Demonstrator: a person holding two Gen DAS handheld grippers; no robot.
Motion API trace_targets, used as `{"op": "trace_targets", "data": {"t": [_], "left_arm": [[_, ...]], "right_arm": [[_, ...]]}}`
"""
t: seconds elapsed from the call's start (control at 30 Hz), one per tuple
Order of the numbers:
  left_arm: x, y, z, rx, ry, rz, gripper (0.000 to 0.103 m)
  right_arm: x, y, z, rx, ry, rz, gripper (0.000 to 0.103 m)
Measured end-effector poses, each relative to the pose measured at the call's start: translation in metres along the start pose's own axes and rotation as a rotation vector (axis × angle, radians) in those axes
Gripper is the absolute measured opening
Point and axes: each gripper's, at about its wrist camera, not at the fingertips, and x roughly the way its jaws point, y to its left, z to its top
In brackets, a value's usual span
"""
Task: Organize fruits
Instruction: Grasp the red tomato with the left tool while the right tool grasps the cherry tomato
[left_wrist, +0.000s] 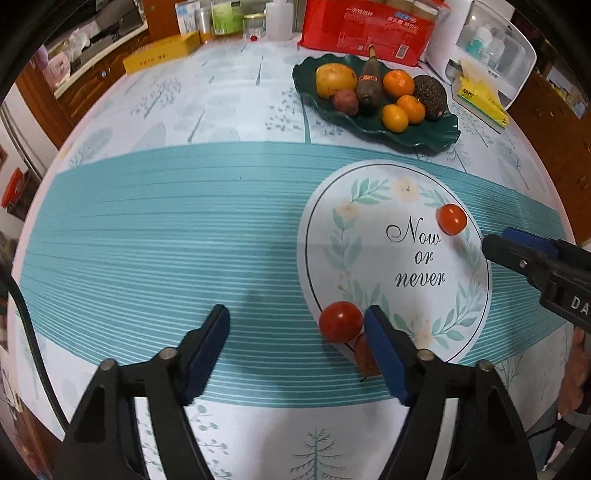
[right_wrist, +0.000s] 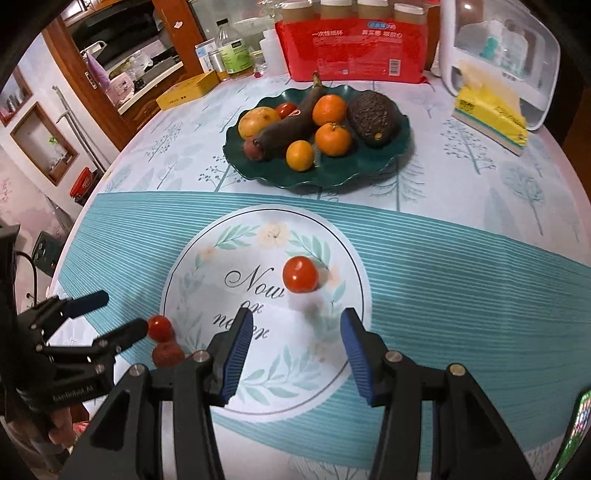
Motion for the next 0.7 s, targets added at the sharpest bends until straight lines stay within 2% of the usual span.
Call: {"op": "trace_targets", "data": {"t": [0.23,0.47,0.7], "left_arm": [[0.013,0.004,-0.001,-0.078,0.035,-0.075,0.063],[0.022,-0.005,-0.002,-0.085,0.072,-0.120,0.055],[0.024,-0.011,0.000,-0.074,0.075,-0.132,0.045]], "right_arm": [[0.018,0.004,0.007,-0.029,0.010,0.023,0.050],[0.032,0.000,0.008,-0.031,0.026,0.022,0.050],[0.041,-0.003,0.010,-0.023,0.027,0.014,0.050]]}}
